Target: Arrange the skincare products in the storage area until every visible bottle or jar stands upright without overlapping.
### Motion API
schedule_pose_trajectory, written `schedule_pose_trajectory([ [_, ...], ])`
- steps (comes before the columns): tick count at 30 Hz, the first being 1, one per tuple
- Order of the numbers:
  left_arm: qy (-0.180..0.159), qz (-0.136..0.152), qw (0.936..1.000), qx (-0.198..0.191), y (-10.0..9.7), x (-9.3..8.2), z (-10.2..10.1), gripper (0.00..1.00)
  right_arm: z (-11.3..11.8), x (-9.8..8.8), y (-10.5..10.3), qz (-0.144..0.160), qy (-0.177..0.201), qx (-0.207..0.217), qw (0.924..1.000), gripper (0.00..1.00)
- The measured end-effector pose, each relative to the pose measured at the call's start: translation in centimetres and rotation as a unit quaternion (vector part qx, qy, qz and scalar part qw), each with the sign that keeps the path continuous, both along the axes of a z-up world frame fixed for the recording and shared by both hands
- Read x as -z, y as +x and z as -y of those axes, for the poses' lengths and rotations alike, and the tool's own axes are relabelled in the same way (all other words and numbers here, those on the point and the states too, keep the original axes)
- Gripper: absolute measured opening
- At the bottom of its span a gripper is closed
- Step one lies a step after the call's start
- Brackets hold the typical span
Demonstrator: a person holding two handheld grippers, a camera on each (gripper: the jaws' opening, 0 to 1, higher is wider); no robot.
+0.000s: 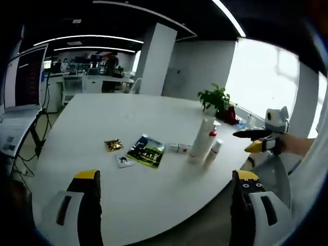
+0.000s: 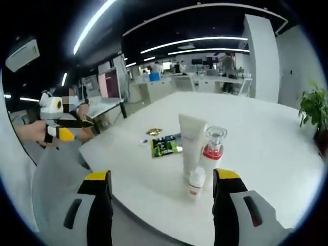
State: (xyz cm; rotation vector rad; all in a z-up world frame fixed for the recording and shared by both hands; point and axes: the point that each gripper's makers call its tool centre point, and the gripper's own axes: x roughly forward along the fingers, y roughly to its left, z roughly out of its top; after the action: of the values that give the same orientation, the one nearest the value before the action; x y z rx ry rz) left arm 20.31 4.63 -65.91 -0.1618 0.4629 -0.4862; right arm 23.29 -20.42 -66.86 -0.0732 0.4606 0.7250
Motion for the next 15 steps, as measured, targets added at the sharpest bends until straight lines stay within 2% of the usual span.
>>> schedule_pose_trajectory([
  [4,-0.002,-0.003,1.0000,-0.002,0.1,0.2,0.2,0.99,-0.1,0.1,-0.1,0.012,-0.010,0.000,0.9999,0.80],
  [7,-0.001,-0.004,1.0000,-0.001,0.3,0.1,0.3,0.98,0.4,-0.3,0.1,0.026,-0.002,0.006,0.9996,0.79],
  [15,0.008,-0.010,0.9999,0.006,0.5,0.3,0.7,0.97,0.8,-0.4,0.4,0.028,0.007,0.016,0.9995,0.78],
])
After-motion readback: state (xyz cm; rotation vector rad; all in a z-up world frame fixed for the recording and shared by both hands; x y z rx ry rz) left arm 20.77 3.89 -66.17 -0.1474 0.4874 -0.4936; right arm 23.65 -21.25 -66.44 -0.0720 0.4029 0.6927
